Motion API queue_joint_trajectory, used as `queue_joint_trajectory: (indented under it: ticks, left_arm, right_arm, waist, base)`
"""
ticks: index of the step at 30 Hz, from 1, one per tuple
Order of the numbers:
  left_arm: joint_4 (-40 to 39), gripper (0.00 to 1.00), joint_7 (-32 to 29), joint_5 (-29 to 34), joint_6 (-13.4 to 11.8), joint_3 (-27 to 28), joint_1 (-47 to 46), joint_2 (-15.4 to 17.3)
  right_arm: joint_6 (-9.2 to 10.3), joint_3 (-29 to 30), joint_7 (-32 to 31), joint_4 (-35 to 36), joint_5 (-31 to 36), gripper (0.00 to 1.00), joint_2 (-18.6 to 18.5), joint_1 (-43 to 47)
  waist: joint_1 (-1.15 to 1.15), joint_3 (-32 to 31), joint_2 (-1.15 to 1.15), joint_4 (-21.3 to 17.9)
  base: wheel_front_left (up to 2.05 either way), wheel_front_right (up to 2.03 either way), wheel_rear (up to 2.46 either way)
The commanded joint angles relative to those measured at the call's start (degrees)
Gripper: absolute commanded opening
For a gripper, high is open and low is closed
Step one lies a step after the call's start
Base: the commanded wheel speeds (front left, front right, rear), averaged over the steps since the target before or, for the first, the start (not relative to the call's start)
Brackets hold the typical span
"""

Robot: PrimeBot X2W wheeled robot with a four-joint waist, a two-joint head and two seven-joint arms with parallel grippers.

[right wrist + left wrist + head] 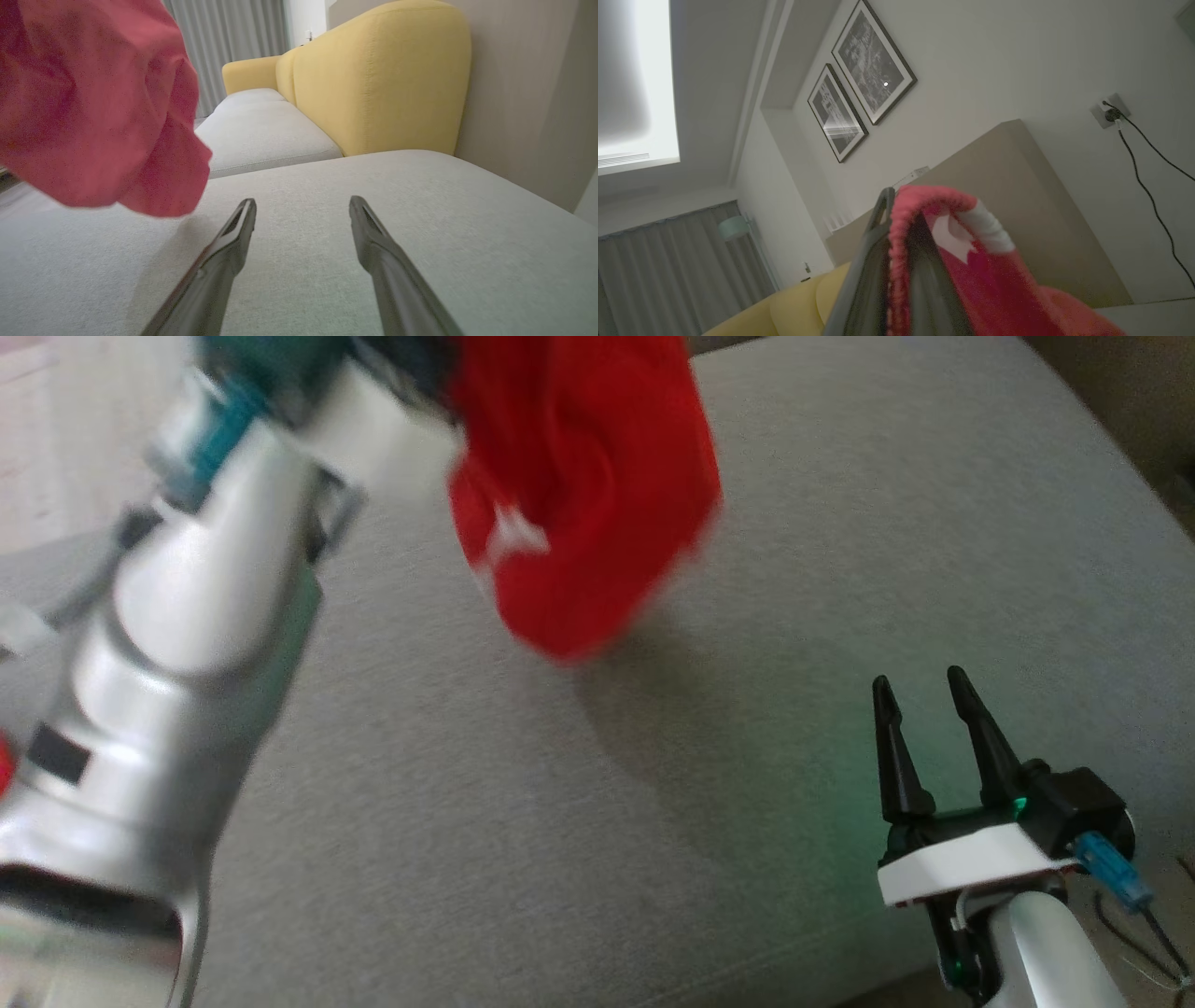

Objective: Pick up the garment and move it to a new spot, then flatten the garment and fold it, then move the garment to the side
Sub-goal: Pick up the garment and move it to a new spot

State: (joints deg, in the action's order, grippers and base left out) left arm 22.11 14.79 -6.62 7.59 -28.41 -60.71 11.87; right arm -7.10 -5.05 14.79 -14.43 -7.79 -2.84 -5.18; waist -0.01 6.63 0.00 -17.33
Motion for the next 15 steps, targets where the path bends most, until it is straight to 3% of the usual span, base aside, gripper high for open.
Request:
queue_joint_trajectory:
  ticks: [1,6,7,8,9,15]
  left_arm:
    - [-0.79,0.00,0.21,-0.94,-0.12,-0.49,0.61,3.49]
    - [0.40,0.00,0.21,-6.99,-0.11,-11.32,10.95,8.49]
    - [0.79,0.14,0.21,-8.31,-0.11,-12.21,13.37,8.83]
    - [1.41,0.91,0.21,-9.61,-0.11,-12.50,15.90,8.85]
    - [2.10,1.00,0.21,-10.50,-0.14,-12.01,18.39,8.58]
    - [3.08,1.00,0.21,-12.97,-3.15,-5.63,34.36,3.87]
  right_arm:
    - [-0.39,-1.53,0.21,1.96,-0.59,1.00,-0.05,-1.24]
    - [-0.39,-1.73,0.21,1.41,-1.77,1.00,-0.04,-1.57]
    - [-0.39,-2.03,0.21,1.07,-1.77,1.00,-0.04,-1.55]
    - [-0.39,-2.32,0.21,0.77,-1.71,1.00,-0.04,-1.44]
    - [-0.39,-2.43,0.21,0.49,-1.66,1.00,-0.04,-1.24]
    - [-0.39,-1.30,0.21,-0.78,-0.78,1.00,-0.04,1.18]
  waist:
    - [0.01,0.79,0.00,-2.45]
    - [0.01,3.14,0.00,-2.77]
    - [0.01,3.43,0.00,-2.45]
    - [0.01,3.56,0.00,-1.93]
    - [0.01,3.47,0.00,-1.27]
    - [0.01,0.39,0.00,3.71]
  base:
    - [0.00,0.00,0.00]
    - [0.00,0.00,0.00]
    - [0.00,0.00,0.00]
    - [0.00,0.00,0.00]
    - [0.00,0.00,0.00]
    - [0.00,0.00,0.00]
